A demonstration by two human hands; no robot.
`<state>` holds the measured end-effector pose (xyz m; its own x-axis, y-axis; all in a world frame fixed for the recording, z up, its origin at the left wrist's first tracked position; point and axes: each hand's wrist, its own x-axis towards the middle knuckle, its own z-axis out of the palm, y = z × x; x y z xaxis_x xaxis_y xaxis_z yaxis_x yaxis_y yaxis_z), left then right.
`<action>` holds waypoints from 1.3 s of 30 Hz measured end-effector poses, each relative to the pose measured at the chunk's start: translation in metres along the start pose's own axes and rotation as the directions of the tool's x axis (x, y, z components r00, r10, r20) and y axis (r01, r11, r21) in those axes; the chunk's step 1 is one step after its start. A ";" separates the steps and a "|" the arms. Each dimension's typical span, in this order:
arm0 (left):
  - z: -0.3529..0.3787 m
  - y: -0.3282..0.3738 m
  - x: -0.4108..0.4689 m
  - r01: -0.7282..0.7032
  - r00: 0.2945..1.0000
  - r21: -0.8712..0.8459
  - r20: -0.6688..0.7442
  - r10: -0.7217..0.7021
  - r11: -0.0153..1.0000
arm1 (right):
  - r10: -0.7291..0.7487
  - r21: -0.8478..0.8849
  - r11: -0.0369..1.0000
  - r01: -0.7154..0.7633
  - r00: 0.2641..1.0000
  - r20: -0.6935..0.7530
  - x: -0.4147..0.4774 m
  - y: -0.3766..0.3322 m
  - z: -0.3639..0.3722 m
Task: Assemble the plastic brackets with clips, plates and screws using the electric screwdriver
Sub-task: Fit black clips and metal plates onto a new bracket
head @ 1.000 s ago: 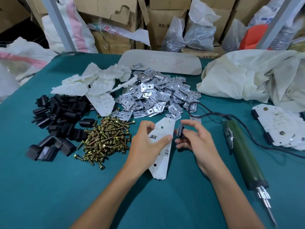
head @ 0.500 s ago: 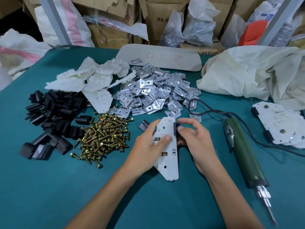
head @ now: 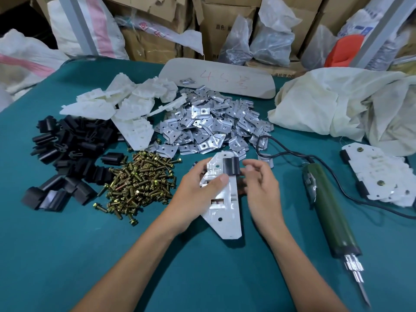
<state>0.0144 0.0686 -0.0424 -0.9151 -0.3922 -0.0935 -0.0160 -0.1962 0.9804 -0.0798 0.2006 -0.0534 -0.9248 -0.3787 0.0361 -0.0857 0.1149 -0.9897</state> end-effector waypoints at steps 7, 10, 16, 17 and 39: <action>-0.014 0.015 -0.010 0.339 0.914 -0.534 0.381 -0.137 0.775 | -0.210 -0.555 0.700 0.449 0.872 0.442 0.002 -0.008 0.026; -0.017 0.015 -0.011 0.362 0.909 -0.591 0.395 -0.133 0.720 | -0.185 -0.585 0.641 0.497 0.840 0.510 0.007 -0.013 0.039; -0.022 0.014 -0.007 0.377 0.905 -0.664 0.411 -0.106 0.646 | -0.202 -0.569 0.657 0.495 0.842 0.499 0.012 -0.017 0.043; -0.022 0.013 -0.007 0.373 0.907 -0.663 0.407 -0.107 0.649 | -0.204 -0.580 0.654 0.486 0.851 0.484 0.012 -0.017 0.038; -0.012 0.005 0.008 0.027 0.989 -0.360 -0.128 -0.078 0.933 | 0.135 0.133 0.972 -0.194 0.923 0.361 -0.004 -0.027 -0.020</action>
<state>0.0122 0.0535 -0.0401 -0.8519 -0.4877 -0.1910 0.1055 -0.5170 0.8494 -0.0808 0.2176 -0.0245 -0.7311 -0.6655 -0.1503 0.1453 0.0633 -0.9874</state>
